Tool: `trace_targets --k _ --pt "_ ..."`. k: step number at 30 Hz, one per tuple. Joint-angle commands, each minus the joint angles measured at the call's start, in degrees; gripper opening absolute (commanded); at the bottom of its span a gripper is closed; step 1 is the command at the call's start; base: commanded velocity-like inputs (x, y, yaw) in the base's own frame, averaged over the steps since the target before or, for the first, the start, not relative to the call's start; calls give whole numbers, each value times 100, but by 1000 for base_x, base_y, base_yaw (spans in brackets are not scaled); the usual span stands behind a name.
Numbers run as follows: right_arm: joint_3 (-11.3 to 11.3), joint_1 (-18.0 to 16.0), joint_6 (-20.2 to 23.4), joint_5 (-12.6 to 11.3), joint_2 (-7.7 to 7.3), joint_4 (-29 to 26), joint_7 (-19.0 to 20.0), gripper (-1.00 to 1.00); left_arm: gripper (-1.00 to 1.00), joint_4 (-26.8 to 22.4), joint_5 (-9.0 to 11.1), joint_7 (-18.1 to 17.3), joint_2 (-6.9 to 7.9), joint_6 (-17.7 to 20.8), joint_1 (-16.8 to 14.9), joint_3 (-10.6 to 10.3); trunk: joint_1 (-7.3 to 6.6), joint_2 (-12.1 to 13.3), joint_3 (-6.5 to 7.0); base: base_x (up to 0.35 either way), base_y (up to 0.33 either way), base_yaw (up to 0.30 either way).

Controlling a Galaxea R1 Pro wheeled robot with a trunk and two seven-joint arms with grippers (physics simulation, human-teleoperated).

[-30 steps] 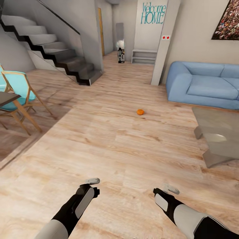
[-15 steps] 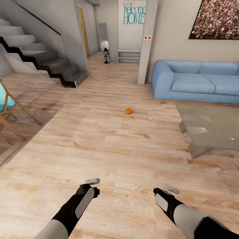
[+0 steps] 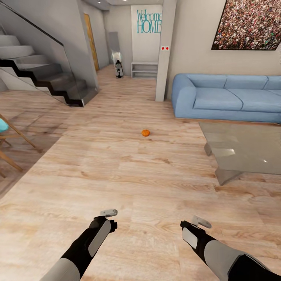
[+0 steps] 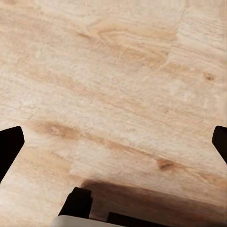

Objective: Place each of the two pumpkins and all three candles from the living room inside a cabinet in the living room (use any cabinet), then make sure every cabinet is closed, and position the cauldron so it is next to a table in the living room.

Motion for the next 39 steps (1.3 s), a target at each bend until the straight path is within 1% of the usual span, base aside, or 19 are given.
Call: trace_targets --k 1,39 --pt "38 -3 -30 -61 0 -3 -19 100 100 -5 62 58 3 4 -4 -16 0 -2 5 0 0 -1" --pt "39 -3 -30 -61 0 -3 -20 100 100 9 57 58 2 1 -4 -19 0 -2 364 0 0 0"
